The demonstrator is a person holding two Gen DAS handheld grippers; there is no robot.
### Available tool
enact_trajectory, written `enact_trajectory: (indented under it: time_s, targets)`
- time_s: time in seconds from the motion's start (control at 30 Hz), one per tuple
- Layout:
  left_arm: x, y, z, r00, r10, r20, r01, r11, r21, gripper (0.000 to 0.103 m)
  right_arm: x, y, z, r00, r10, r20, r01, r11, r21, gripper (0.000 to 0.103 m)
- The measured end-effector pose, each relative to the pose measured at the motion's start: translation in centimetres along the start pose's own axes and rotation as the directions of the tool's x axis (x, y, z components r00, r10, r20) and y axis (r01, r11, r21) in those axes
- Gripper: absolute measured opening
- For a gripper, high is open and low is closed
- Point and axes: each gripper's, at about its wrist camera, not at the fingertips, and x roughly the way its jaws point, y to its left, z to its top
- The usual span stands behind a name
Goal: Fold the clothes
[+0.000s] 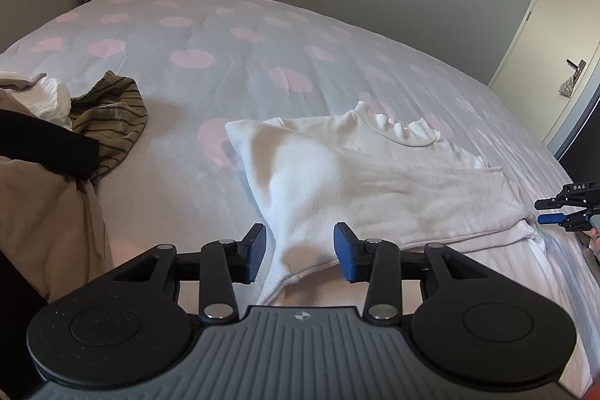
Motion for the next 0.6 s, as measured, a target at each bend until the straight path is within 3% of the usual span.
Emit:
enact_trajectory:
  time_s: [0.07,0.17,0.2,0.23,0.3,0.47,0.6]
  targets:
    - [-0.1,0.1,0.0,1.0,0.002,0.001,-0.002,1.0,-0.002,0.038,0.7,-0.9,-0.5,1.0,0.005,-0.001,-0.005,0.998,0.055,0.042]
    - [-0.1,0.2,0.0,1.0,0.004,0.002,-0.004,1.0,-0.008,0.038,1.3,-1.8,-1.0,0.997,0.075,0.023,-0.078,0.986,0.147,0.038]
    - [-0.1,0.2,0.0,1.0,0.004,0.002,-0.004,1.0,-0.008,0.038,1.4,-1.8,-1.1,0.996,0.088,0.029,-0.092,0.983,0.162,0.019]
    - [-0.1,0.2,0.0,1.0,0.004,0.002,-0.004,1.0,-0.009,0.038,1.4,-1.8,-1.2,0.994,0.1,0.034,-0.104,0.979,0.174,0.01]
    - [-0.1,0.2,0.0,1.0,0.001,0.002,-0.001,1.0,-0.009,0.038,0.7,-1.1,-1.1,0.993,0.1,0.059,-0.108,0.982,0.153,0.01]
    - [-0.3,0.5,0.1,1.0,-0.012,0.011,0.012,1.0,-0.02,0.038,-2.7,3.1,-0.4,0.986,0.096,0.138,-0.088,0.994,-0.06,0.009]
    - [-0.7,0.7,0.3,0.999,-0.027,0.024,0.027,0.999,-0.035,0.038,-3.8,8.3,-0.8,0.982,0.106,0.154,-0.062,0.961,-0.268,0.009]
